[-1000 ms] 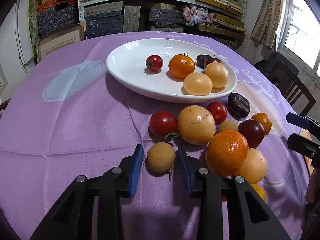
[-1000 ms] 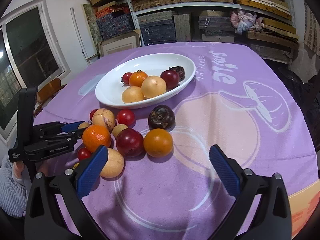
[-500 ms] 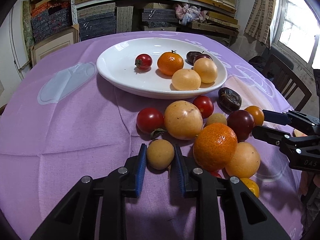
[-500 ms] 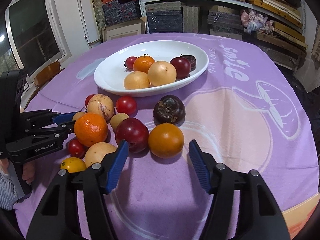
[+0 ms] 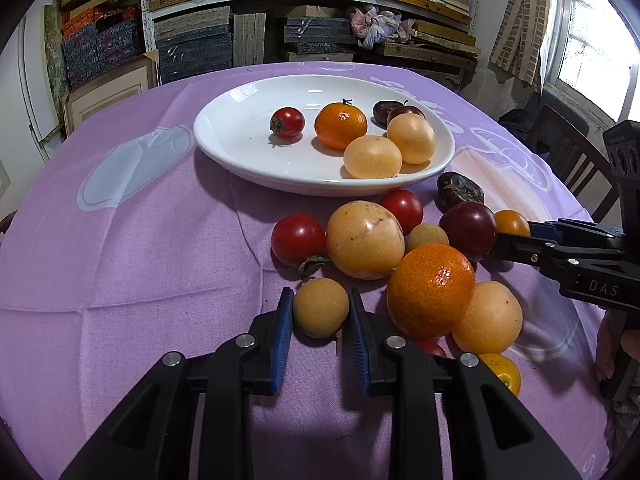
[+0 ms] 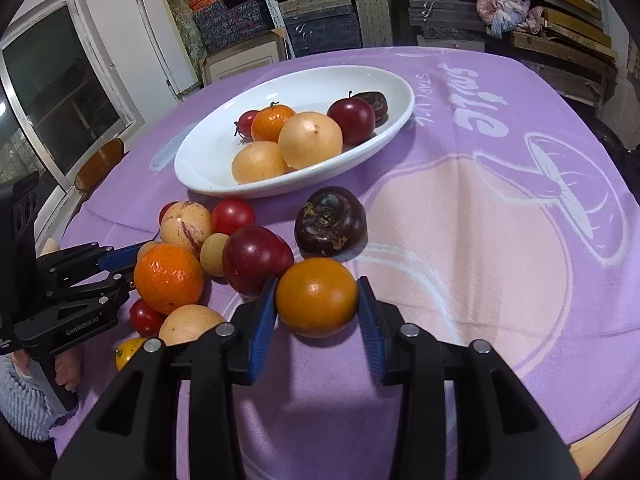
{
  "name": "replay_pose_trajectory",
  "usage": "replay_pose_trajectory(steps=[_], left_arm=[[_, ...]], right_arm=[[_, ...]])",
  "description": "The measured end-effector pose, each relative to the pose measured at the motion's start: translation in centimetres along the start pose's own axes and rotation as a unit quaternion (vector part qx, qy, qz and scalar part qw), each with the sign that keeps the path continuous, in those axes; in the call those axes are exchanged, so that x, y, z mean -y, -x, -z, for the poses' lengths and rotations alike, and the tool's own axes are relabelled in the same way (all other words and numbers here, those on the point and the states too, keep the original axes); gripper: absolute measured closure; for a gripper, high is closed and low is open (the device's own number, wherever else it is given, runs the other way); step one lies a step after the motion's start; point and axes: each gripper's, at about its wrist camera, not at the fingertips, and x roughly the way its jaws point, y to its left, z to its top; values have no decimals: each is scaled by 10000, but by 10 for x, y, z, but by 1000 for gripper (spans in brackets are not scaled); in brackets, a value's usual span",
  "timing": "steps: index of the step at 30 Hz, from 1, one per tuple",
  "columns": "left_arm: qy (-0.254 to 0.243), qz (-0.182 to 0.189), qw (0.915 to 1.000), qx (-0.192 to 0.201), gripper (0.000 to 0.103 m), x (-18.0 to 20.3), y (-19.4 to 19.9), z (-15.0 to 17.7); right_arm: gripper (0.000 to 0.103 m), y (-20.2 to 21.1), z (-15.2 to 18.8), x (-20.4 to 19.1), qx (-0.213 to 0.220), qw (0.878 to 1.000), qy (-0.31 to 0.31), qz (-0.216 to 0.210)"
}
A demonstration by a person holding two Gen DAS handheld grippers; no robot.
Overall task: Organize fruits
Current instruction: 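Grasp a small yellow fruit with the left tool while the right tool grasps an orange tomato, then lower both held fruits onto the white plate and open both tools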
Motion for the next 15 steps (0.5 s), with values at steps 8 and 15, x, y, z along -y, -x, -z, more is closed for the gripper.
replay_pose_trajectory(steps=[8,15], left_arm=[[47,-73,9996,274,76,-2,10,0],[-10,-195,9983,542,76,-3,14,-47]], right_arm=[[65,25,2,-8,415,9990,102,99],[65,36,-45,-14,573,9981,218,70]])
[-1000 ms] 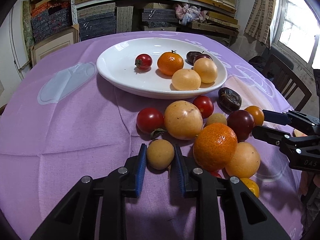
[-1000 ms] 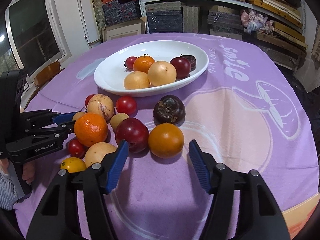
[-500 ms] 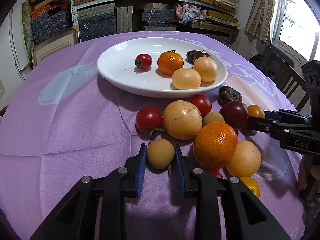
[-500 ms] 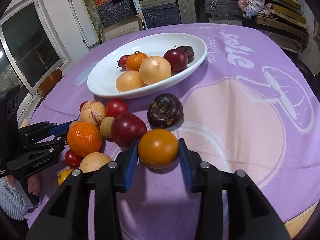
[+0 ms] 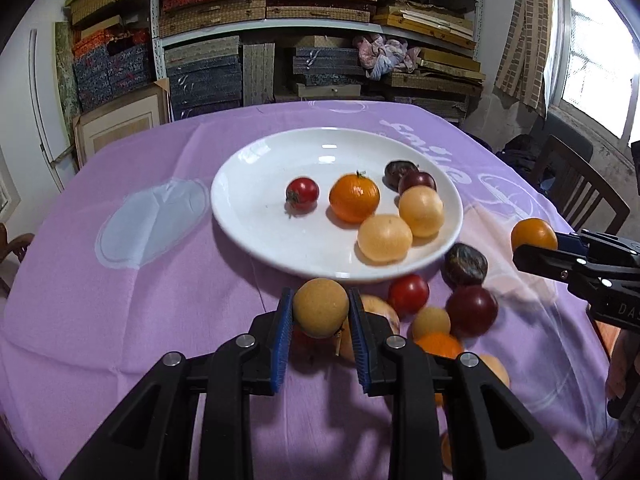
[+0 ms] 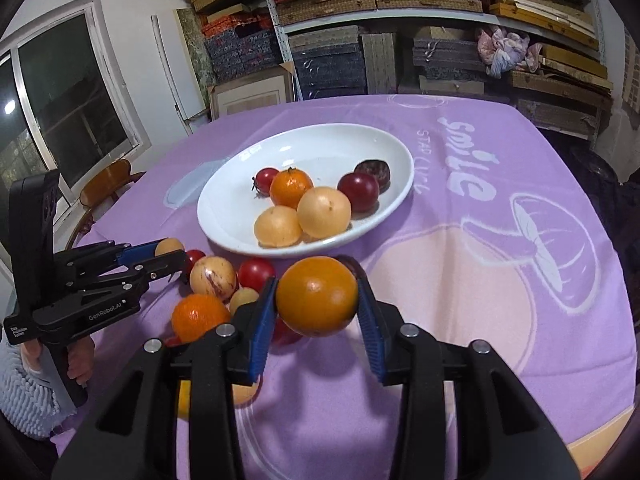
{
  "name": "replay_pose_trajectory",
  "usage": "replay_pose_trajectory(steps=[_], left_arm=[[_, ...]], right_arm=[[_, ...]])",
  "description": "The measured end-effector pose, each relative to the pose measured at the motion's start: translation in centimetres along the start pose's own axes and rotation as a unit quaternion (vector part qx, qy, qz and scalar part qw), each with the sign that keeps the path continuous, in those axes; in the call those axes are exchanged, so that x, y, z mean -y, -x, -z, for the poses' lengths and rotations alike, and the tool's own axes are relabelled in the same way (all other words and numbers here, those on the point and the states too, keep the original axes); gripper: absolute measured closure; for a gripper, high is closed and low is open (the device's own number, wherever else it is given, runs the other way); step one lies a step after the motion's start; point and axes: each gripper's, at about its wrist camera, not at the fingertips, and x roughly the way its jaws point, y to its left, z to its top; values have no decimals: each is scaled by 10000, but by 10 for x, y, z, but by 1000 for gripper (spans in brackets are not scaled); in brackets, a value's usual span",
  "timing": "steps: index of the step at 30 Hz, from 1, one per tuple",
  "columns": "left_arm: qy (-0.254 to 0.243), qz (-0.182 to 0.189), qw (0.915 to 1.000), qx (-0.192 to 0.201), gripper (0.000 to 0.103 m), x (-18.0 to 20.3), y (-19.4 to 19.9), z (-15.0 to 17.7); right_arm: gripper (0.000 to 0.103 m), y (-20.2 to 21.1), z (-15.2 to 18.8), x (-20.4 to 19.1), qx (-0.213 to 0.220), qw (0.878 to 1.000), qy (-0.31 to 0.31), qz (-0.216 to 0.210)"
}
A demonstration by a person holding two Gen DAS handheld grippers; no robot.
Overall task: Organize fruits
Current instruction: 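Lower both held fruits onto the white plate and open both tools, then move the left tool to a red tomato and close on it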
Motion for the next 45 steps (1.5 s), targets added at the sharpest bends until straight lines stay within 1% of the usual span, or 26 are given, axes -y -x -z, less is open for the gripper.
replay_pose_trajectory(steps=[4,7,12,14,16,18,19,20,21,22,24,26,27,28,29,30,32,35,37,38,40,43,45], left_arm=[[122,-45,9999,-81,76,-6,-24,-35],[185,-153,9995,-201,76,-10,-44,-48],[299,-191,9985,-415,76,-19,-71,-53],[327,-175,9981,-498,76,-22,-79,-51],[293,-276,9982,-454,76,-22,-82,-50],[297,-250,9982,-462,76,-23,-83,-51],[313,-236,9982,-465,75,-23,-82,-51],[320,-242,9981,-461,75,-24,-82,-50],[322,-254,9981,-455,75,-25,-81,-50],[325,-256,9981,-451,75,-26,-80,-49],[379,-259,9981,-423,74,-30,-74,-46],[370,-246,9985,-323,74,-32,-60,-43],[337,-261,9988,-251,74,-33,-51,-41],[298,-279,9990,-174,72,-33,-42,-38],[272,-337,9990,-126,57,-34,-32,-34],[248,-412,9988,-66,37,-34,-23,-29],[207,-585,9980,126,20,-34,-6,-15],[235,-630,9975,226,17,-35,8,4],[362,-761,9962,238,9,-38,10,12],[422,-868,9950,257,6,-40,9,14],[534,-995,9933,231,6,-48,4,19],[682,-856,9939,115,6,-54,-1,21],[664,-786,9946,110,6,-53,-3,22]], right_arm=[[65,-21,-36,-1,-3,9999,41,100],[65,-44,-63,3,-34,9999,-60,134],[65,-94,-101,4,-273,9993,-42,232],[65,-113,-109,2,-406,9988,-14,267],[64,-130,-113,2,-545,9980,-32,304],[63,-138,-113,6,-525,9981,-108,319],[57,-139,-113,8,-521,9981,-159,287],[54,-137,-112,11,-468,9983,-227,271],[48,-131,-108,13,-391,9985,-270,270],[45,-124,-106,16,-306,9987,-312,273],[44,-103,-100,21,-154,9990,-372,204],[34,-74,-87,27,46,9988,-453,171],[21,-58,-77,28,186,9984,-511,160],[10,-42,-68,29,310,9978,-558,170],[7,-26,-57,32,445,9970,-602,179],[7,-12,-45,33,579,9961,-645,179],[6,10,-20,38,708,9944,-770,163],[4,33,17,49,1024,9884,-1118,99],[4,36,34,58,1018,9858,-1330,95],[4,34,38,60,956,9858,-1381,86],[4,33,40,66,900,9851,-1460,78],[4,32,40,68,903,9844,-1511,28],[4,31,39,67,899,9850,-1475,54]])
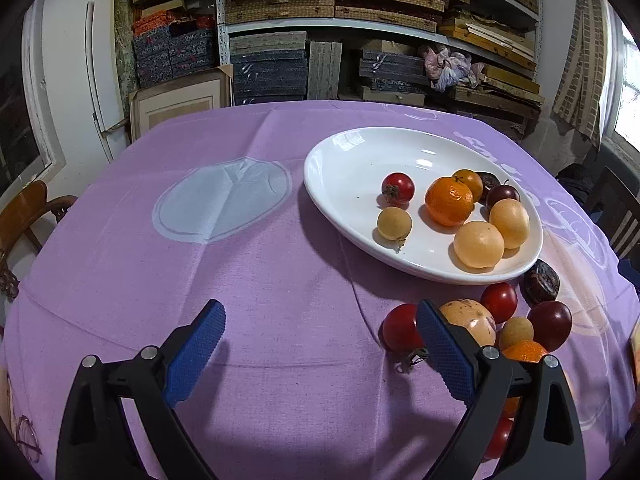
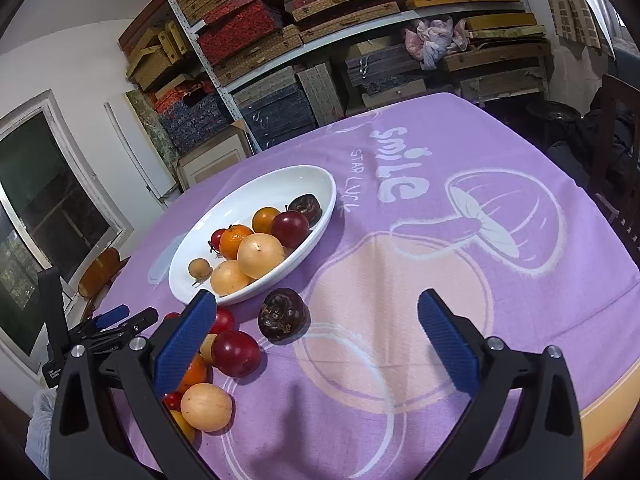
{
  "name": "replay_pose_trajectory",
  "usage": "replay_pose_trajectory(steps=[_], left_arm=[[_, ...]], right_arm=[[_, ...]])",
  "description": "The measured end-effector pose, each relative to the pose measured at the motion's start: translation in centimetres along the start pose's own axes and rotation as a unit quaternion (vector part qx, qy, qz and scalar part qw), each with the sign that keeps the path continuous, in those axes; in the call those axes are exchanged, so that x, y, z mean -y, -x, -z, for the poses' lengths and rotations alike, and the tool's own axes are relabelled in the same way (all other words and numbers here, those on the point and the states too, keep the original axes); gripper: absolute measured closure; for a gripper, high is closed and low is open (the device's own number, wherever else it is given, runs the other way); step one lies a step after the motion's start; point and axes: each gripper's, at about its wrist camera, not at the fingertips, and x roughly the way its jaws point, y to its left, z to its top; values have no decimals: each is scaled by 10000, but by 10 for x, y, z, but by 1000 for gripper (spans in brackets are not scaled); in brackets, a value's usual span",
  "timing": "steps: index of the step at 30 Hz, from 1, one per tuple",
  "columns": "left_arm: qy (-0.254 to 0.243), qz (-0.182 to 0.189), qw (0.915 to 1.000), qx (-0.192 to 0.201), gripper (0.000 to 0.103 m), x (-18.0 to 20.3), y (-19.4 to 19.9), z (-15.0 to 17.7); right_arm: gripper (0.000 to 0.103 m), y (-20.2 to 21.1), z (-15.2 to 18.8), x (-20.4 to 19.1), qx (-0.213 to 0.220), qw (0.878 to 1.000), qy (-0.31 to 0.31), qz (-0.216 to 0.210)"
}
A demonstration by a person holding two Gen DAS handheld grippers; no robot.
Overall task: Organize fruits
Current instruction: 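Move the left tool to a red tomato and close on it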
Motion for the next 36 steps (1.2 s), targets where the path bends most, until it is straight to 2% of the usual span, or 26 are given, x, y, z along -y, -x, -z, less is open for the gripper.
replay_pose_trajectory(steps=[8,9,13,17,21,23,27,28,30,33,36], left_arm=[[-261,116,9993,-249,3,12,-18,3],[-259,68,9992,-301,3,10,-19,3],[-535,-560,9951,-621,3,5,-28,10],[-238,-246,9986,-402,3,-10,-19,9],[-44,122,9989,-461,3,-18,-22,9],[89,301,9989,-351,3,-20,-17,8],[203,430,9987,-160,4,-24,-15,2],[262,478,9983,-191,6,-27,-17,1],[375,607,9969,-318,28,-30,-21,3],[461,567,9960,-509,46,-34,-26,6],[414,433,9970,-484,46,-35,-23,7]], right_arm=[[4,-10,-1,-7,-152,9998,103,-1],[4,-9,0,-7,-154,9998,114,0],[4,-10,0,-7,-166,9998,92,-3],[4,-9,0,-6,-161,9998,82,-10],[4,-9,0,-6,-191,9998,110,-5],[4,-9,0,-7,-186,9998,109,-23],[4,-10,1,-7,-216,9997,96,-37],[4,-10,1,-8,-218,9997,102,-33],[4,-10,3,-9,-207,9997,119,-26],[4,-10,3,-9,-225,9997,91,-40],[4,-11,3,-9,-252,9996,86,-47]])
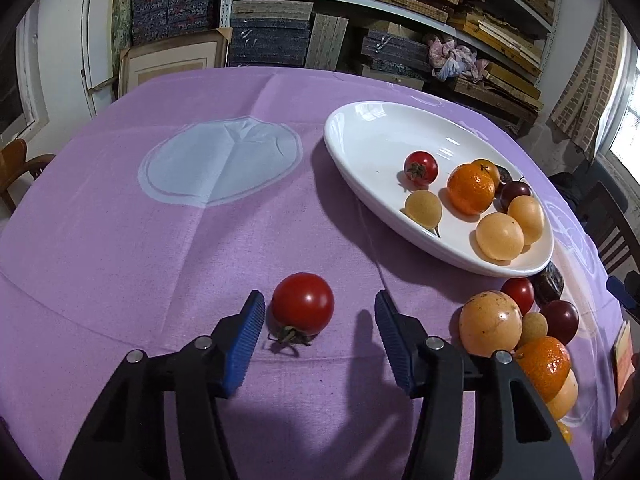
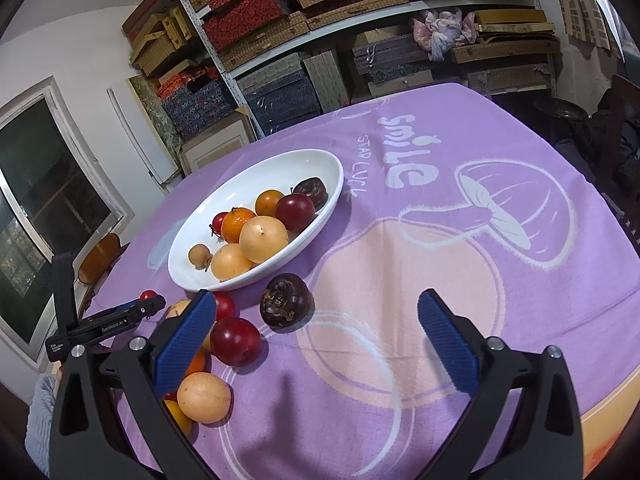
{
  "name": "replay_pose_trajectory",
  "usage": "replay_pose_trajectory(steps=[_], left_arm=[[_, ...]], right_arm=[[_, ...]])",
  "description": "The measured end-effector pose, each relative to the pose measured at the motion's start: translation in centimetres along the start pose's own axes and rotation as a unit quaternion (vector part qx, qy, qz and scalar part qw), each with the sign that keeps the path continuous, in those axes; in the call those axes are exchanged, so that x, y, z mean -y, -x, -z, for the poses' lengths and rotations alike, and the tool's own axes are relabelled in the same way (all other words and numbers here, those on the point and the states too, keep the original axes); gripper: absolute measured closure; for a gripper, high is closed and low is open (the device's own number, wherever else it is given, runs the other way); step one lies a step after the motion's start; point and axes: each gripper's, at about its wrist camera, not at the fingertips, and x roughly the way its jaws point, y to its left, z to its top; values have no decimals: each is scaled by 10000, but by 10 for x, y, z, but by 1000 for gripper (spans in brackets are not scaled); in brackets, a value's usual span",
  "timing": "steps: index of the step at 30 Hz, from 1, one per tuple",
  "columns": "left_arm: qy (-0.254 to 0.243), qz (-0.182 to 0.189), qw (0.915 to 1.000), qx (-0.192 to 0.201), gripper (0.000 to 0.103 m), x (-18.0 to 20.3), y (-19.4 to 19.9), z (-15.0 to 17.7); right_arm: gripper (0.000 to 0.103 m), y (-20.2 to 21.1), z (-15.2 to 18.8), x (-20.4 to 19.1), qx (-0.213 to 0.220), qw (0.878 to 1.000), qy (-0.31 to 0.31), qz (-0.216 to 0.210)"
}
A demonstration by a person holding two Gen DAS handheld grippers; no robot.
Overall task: Organize fruits
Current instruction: 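Move the left tool to a red tomato and close on it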
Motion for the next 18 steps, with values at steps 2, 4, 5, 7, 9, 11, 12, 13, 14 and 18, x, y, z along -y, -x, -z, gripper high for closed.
replay_pose_trajectory(steps=[2,4,5,7,9,11,12,13,14,18], left_arm=[[2,-49,10000,4,46,-1,0,-1],[22,-64,10000,-27,46,-2,-1,-1],[28,-65,10000,-35,46,-2,-2,-2],[3,-142,9999,-10,46,-2,-2,-3],[-16,-197,9998,18,46,-2,-4,-7],[4,-197,9998,26,46,-4,-5,-9],[5,-152,9999,-2,54,-4,-6,-9],[-7,-112,9999,-27,57,-4,-7,-9],[-19,-108,9999,-25,58,-4,-6,-8],[-107,-68,9999,-15,71,-1,-5,-7]], right_arm=[[4,0,0,-1,-17,10000,7,-7],[4,-2,1,-2,-39,10000,36,-1],[4,-2,2,-3,-52,10000,56,6],[4,-4,2,-3,-74,9999,87,-11],[4,-6,3,-4,-112,9999,128,-23],[4,-8,4,-7,-162,9997,207,-9],[4,-9,5,-9,-187,9995,254,-5],[4,-10,5,-10,-201,9994,292,1],[4,-10,6,-11,-206,9992,332,12],[4,-10,7,-13,-201,9991,381,28]])
